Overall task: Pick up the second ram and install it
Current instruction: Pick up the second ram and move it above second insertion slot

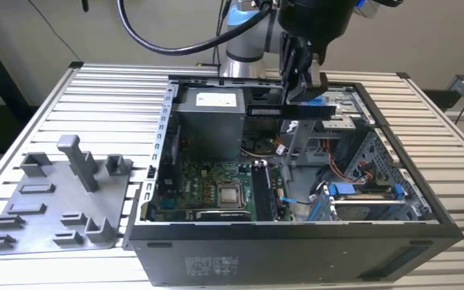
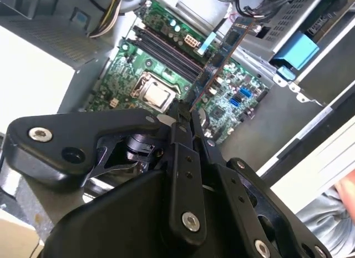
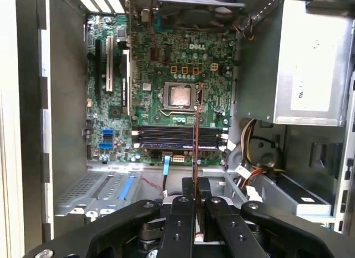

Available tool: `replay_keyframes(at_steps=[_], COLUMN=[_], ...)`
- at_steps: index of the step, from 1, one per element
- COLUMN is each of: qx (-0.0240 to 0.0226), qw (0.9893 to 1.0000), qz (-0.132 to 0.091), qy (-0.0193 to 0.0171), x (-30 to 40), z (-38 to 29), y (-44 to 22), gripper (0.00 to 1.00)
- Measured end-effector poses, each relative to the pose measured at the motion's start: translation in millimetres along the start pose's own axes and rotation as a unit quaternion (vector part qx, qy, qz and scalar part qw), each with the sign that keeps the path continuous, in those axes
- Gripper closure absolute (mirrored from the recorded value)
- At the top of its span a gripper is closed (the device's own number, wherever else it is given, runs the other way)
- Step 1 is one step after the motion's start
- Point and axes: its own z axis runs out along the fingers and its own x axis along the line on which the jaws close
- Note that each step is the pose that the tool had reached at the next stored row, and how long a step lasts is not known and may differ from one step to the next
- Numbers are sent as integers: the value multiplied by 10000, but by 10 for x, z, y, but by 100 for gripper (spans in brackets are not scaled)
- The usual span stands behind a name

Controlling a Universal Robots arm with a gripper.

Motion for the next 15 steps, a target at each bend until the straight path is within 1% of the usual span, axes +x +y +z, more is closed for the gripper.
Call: replay_keyframes(at_steps=[3, 8, 11, 15], qx=[0, 0, 0, 1], qw=[10000, 10000, 10000, 10000], qz=[1, 3, 7, 11], qy=[0, 0, 0, -5], x=[-78, -156, -190, -206], z=[4, 8, 10, 11], y=[0, -1, -2, -2], gripper=[86, 86, 86, 86])
